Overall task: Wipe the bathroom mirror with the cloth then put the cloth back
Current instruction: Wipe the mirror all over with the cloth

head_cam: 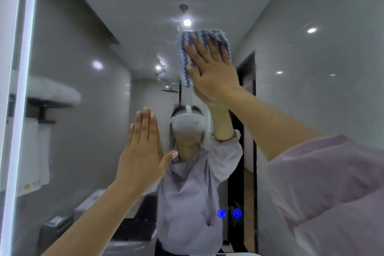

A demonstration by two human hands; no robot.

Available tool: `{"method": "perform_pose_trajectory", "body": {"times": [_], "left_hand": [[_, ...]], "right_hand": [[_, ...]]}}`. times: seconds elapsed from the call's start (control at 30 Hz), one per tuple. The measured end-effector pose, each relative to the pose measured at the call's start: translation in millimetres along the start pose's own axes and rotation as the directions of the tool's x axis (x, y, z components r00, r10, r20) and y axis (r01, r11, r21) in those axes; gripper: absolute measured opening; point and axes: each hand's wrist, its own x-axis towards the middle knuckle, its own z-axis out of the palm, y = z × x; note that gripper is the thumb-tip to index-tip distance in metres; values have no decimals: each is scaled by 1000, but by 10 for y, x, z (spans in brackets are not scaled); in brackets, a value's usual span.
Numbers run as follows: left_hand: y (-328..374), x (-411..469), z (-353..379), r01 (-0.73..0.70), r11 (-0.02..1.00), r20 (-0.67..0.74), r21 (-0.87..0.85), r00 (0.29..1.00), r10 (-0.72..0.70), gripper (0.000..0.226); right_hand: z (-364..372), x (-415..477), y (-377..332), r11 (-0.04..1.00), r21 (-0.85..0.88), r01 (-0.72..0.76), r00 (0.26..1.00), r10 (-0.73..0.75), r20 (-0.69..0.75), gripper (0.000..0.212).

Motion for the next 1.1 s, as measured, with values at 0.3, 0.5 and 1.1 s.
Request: {"method": "perform_pose_trajectory", "body": {"times": [0.3,0.5,1.1], "left_hand": [[32,-6,-30,10,999,10,-41,1000,-10,94],[41,-14,-29,19,999,4,-28,1000,-19,96],[14,-11,-4,-2,1000,-6,-25,1000,2,97]], "right_hand": [[-58,-89,286,969,117,-217,976,219,-7,58],[-35,-69,-61,947,138,-290,955,295,-13,61],[141,-274,-297,982,-124,141,990,-140,10,66]]}}
